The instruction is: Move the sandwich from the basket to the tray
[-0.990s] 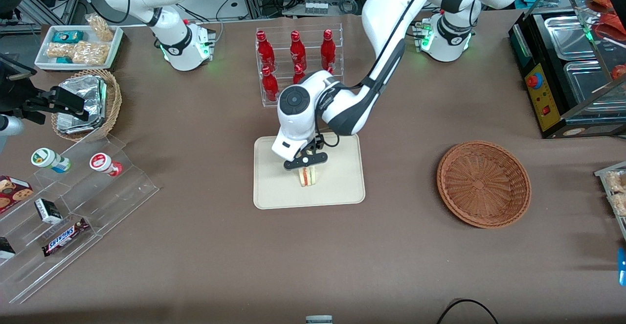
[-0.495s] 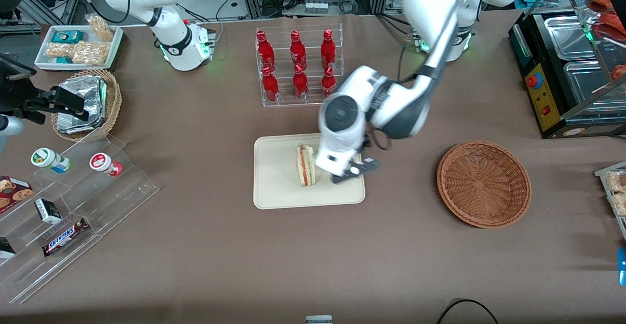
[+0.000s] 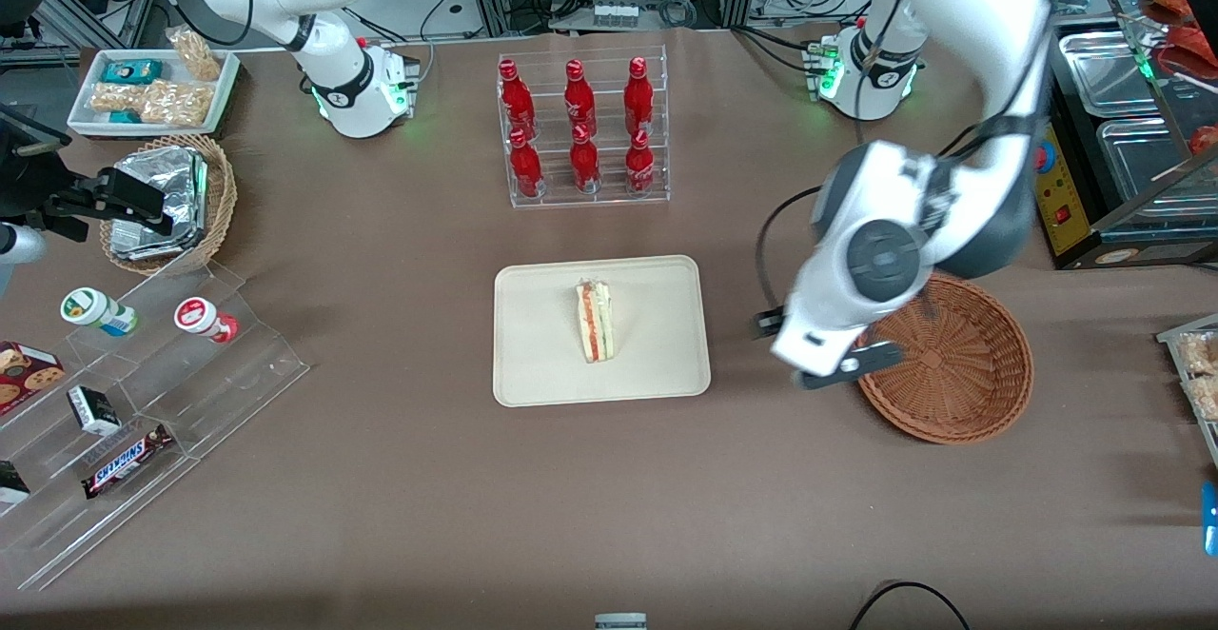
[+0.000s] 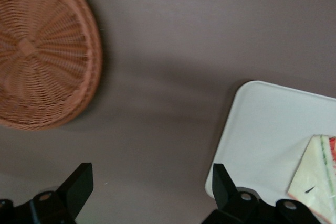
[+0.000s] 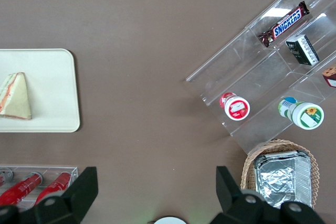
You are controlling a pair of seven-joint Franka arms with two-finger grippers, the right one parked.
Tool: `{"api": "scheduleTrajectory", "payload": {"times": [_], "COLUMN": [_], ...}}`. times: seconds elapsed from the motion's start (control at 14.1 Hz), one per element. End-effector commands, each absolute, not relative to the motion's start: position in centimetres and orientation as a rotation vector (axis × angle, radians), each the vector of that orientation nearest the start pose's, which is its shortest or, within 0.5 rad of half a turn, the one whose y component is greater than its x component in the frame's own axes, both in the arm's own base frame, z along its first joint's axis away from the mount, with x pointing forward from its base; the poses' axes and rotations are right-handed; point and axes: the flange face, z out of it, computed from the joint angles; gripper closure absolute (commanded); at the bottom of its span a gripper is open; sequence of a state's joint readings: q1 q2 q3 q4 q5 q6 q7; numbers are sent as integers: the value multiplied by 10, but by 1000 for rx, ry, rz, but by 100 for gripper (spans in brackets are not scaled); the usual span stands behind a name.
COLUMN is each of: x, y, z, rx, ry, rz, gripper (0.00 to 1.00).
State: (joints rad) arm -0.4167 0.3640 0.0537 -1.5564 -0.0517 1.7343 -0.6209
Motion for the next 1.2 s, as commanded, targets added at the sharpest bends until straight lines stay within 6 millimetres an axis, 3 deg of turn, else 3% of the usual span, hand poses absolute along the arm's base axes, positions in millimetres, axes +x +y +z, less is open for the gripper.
{"api": "scheduleTrajectory", "payload": {"times": [0.0, 0.14, 0.42, 0.78, 0.99, 1.13], "x": [580, 575, 555, 528, 526, 530], "y": [-205, -167, -116, -48, -26, -19], "z": [461, 487, 539, 603, 634, 642], "rx": [-3037, -3044, -3102, -3129, -3136, -3138], "ry": [-324, -315, -39, 141, 104, 82], "rz": [281, 266, 288, 210, 92, 49], "gripper": [0, 0, 0, 0, 0, 0]}}
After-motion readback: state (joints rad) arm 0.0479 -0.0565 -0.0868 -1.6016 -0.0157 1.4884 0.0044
